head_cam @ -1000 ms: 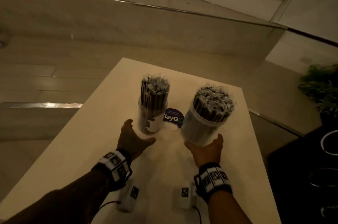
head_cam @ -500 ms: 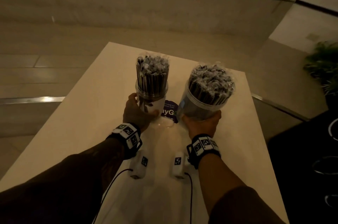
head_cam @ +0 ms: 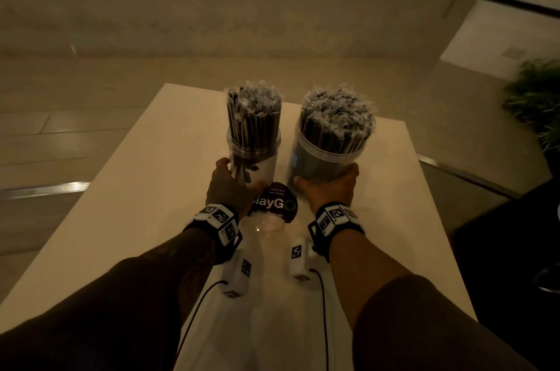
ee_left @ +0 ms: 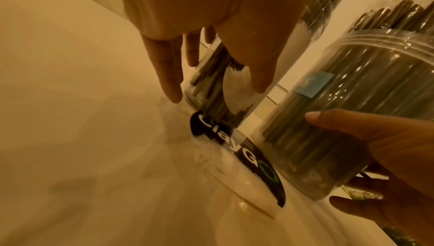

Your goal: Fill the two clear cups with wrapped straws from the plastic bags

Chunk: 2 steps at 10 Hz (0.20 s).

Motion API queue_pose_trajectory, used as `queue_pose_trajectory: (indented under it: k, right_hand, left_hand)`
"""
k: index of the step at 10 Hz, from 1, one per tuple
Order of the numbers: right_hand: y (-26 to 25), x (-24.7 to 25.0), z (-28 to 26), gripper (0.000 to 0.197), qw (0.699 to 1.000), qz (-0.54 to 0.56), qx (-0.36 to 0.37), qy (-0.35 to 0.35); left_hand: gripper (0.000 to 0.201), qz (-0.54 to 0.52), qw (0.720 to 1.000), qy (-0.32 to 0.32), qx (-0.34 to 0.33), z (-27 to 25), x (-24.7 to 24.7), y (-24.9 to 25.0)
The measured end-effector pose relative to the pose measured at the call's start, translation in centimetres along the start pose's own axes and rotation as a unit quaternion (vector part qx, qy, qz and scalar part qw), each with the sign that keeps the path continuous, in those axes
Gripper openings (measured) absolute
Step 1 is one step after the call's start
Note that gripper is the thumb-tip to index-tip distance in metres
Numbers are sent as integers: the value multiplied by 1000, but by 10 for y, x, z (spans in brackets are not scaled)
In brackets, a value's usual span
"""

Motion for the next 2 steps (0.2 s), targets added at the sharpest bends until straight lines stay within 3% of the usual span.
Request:
queue_pose_trajectory:
  k: [2]
  right_hand:
    - [-1,-3,2,127,1000,-5,-5,-3]
  left_hand:
    - [107,-6,1000,-4,11,4,-1,0]
Point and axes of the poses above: each hand's wrist, its own z-axis towards the middle knuckle, its own x-axis out of the back of the hand, y = z × x, the point moved 8 cm from there along z, towards the middle knuckle, and after that the axes turned 2 degrees about -x, right-handed, at the moved point
